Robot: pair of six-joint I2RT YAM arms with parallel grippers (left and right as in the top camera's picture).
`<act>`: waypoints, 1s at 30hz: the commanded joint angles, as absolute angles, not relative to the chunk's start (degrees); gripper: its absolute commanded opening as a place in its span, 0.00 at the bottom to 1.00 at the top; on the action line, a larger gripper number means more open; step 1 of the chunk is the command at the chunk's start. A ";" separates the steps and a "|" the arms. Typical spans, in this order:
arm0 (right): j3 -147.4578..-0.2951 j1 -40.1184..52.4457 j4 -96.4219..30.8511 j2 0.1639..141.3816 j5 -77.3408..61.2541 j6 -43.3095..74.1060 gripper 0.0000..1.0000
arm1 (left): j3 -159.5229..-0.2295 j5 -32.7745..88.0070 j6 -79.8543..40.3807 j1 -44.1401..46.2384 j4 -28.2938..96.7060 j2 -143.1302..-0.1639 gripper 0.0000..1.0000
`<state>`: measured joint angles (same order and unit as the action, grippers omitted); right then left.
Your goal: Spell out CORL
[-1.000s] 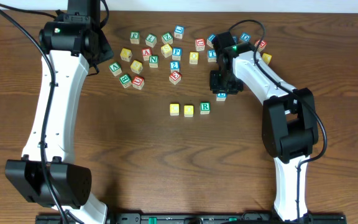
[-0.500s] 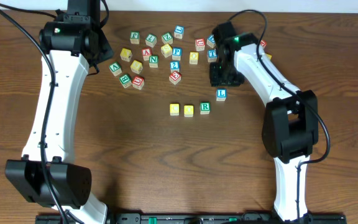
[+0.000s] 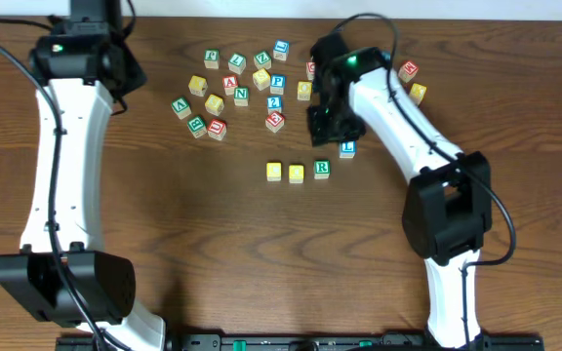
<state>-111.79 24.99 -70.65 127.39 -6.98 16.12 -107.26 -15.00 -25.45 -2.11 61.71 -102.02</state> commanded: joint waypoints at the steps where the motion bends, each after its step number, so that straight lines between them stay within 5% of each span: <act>1: -107.13 27.38 -68.69 126.02 -4.69 18.92 0.41 | -106.61 -16.12 -25.08 -4.14 61.91 -102.78 0.53; 30: -100.55 30.11 -63.90 126.39 -0.34 24.88 0.44 | -106.61 -16.14 -25.10 -4.21 62.83 -102.78 0.53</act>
<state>-101.71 29.50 -64.40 127.39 -1.23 23.92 -107.26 -15.35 -25.45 -4.19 62.59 -102.00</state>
